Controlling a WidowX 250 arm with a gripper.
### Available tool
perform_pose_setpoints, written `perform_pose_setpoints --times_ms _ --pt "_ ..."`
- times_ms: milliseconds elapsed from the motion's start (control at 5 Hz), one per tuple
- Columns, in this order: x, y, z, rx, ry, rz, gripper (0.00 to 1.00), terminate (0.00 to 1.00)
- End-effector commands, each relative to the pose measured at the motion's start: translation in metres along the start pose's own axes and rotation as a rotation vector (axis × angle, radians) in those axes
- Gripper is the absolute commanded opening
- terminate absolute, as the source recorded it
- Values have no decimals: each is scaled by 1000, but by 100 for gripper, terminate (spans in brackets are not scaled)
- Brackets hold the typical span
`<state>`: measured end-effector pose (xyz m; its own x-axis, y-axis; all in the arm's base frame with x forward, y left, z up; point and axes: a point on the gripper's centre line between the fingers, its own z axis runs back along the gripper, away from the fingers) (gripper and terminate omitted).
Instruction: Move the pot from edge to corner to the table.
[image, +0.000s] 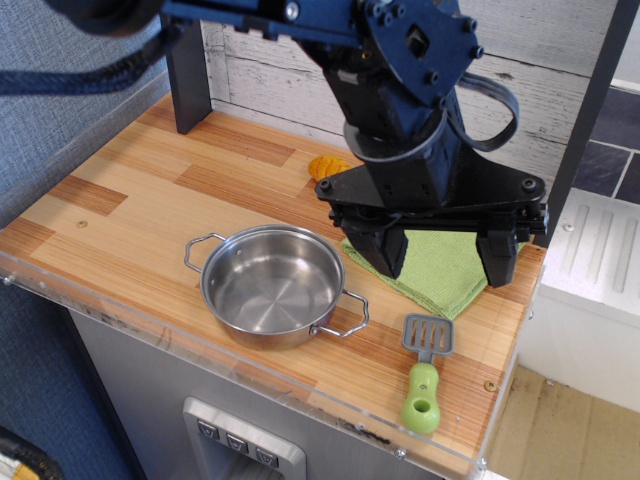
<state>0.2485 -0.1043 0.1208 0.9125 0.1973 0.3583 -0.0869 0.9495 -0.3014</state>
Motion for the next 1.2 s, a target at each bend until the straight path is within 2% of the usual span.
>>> perform_pose_setpoints --times_ms 0,200,400,600,800,1000 --pt "0 0 0 0 0 0 100 0" --pt "-7 16 18 58 -51 110 100 0" --pt "-16 33 29 88 -100 196 100 0" --pt "-21 54 32 91 -152 324 100 0" --pt "-20 71 28 113 -174 424 100 0" --pt "-18 87 21 112 -223 520 100 0"
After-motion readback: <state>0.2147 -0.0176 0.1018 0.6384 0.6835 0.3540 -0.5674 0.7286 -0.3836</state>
